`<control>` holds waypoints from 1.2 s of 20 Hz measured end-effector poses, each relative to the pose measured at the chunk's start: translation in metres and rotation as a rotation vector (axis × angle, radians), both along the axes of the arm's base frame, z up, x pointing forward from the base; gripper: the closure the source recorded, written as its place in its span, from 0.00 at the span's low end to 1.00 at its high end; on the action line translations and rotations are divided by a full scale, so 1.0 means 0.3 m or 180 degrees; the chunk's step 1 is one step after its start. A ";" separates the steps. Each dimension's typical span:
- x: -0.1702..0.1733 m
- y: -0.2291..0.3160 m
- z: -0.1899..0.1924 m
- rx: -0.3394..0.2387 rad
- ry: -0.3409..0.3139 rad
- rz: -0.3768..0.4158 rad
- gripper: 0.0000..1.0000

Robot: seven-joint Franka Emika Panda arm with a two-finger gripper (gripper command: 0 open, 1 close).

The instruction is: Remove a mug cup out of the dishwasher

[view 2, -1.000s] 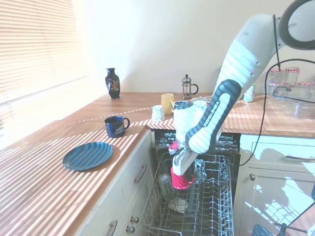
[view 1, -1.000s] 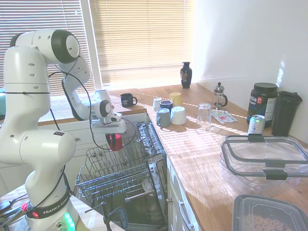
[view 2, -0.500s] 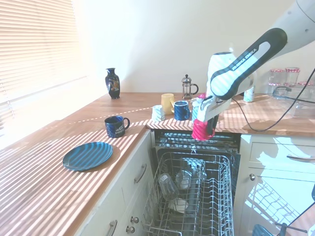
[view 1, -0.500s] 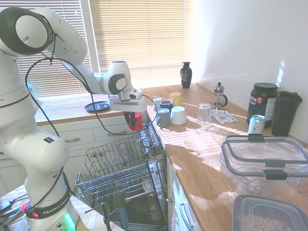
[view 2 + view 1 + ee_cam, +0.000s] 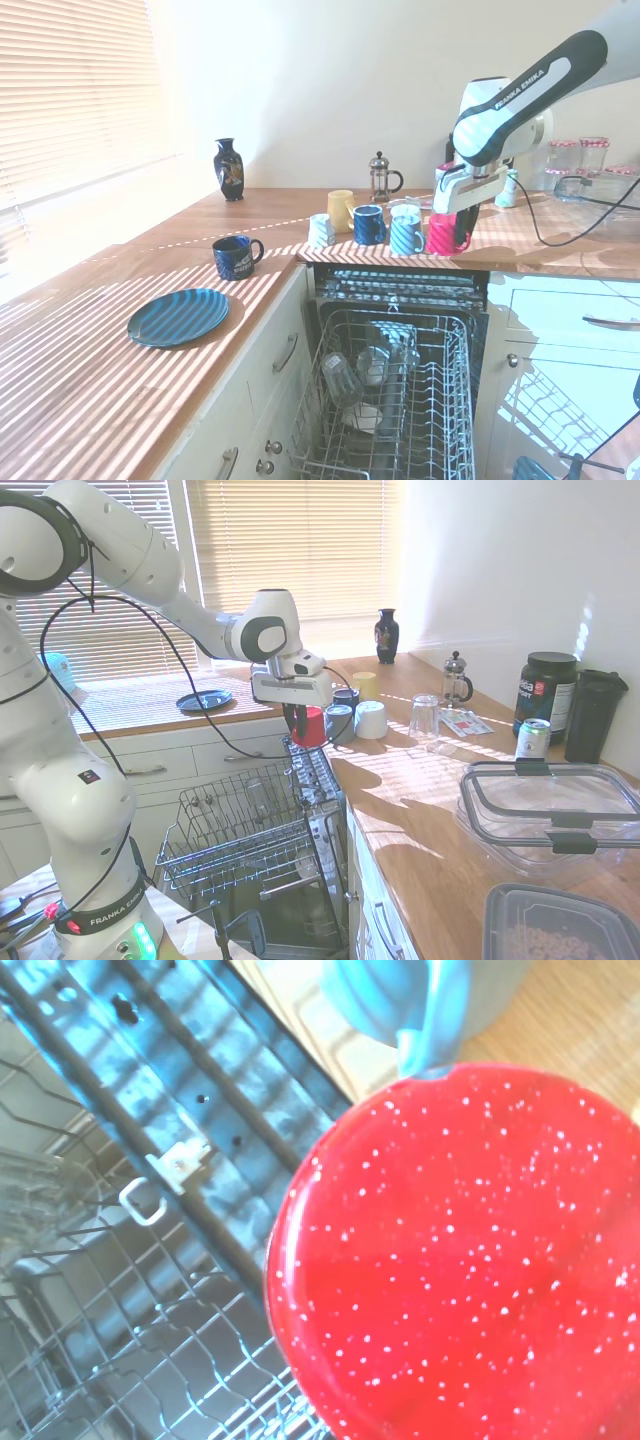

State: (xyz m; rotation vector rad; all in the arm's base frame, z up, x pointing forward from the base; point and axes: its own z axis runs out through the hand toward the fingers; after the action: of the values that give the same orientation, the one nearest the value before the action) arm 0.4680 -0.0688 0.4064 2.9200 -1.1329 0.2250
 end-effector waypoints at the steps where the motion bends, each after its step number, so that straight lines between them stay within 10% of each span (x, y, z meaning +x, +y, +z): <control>1: 0.023 -0.008 -0.009 -0.0002 0.0031 -0.0014 1.00; 11: 0.235 -0.216 -0.119 -0.0028 0.0256 -0.0264 1.00; 12: 0.249 -0.226 -0.125 -0.0021 0.0286 -0.0283 0.00; 24: 0.326 -0.237 -0.142 0.0002 0.0420 -0.0344 0.00</control>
State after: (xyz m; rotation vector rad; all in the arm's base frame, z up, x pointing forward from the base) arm 0.5659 -0.1399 0.3636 2.8142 -1.2644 0.0307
